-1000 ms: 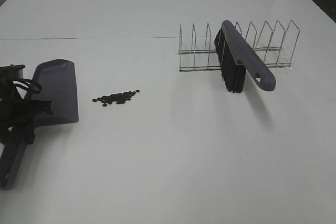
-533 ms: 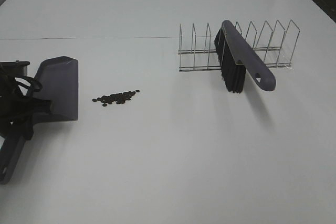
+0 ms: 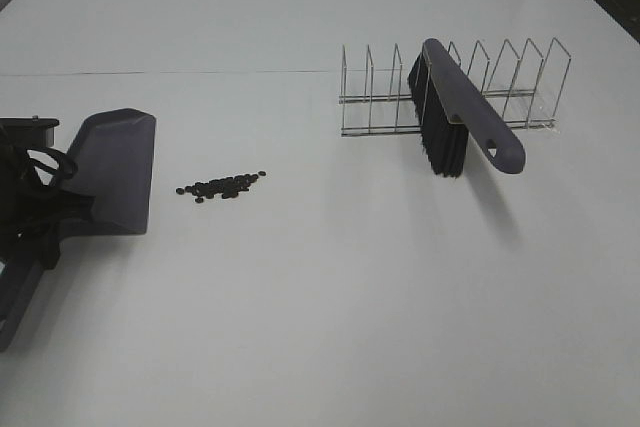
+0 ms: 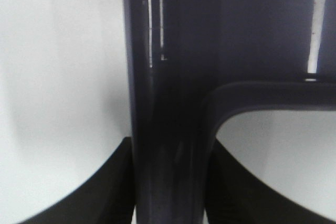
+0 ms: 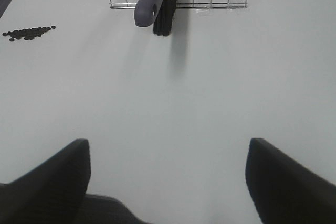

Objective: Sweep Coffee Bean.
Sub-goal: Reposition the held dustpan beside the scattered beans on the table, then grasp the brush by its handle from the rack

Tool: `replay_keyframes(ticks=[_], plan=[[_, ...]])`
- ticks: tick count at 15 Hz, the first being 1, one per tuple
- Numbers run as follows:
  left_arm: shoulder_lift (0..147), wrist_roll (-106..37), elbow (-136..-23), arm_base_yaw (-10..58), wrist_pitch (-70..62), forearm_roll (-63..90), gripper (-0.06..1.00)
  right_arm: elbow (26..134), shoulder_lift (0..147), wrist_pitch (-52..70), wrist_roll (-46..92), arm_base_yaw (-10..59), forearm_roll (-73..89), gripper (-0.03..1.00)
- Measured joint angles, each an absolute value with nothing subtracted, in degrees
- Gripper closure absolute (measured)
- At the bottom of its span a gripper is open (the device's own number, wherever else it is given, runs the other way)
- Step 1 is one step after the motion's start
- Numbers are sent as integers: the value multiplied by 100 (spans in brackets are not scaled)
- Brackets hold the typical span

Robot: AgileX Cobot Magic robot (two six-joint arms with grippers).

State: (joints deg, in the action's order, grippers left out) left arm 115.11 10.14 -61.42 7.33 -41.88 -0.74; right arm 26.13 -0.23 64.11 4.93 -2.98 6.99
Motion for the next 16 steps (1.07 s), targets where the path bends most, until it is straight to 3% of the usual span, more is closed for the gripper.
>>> replay_keyframes(ticks=[7, 16], plan=[[11442, 957, -6154, 733, -4337, -607, 61, 2807, 321, 6440, 493, -298, 682, 21], [10760, 728, -6154, 733, -4475, -688, 61, 5334, 4102, 7007, 52, -298, 510, 21]])
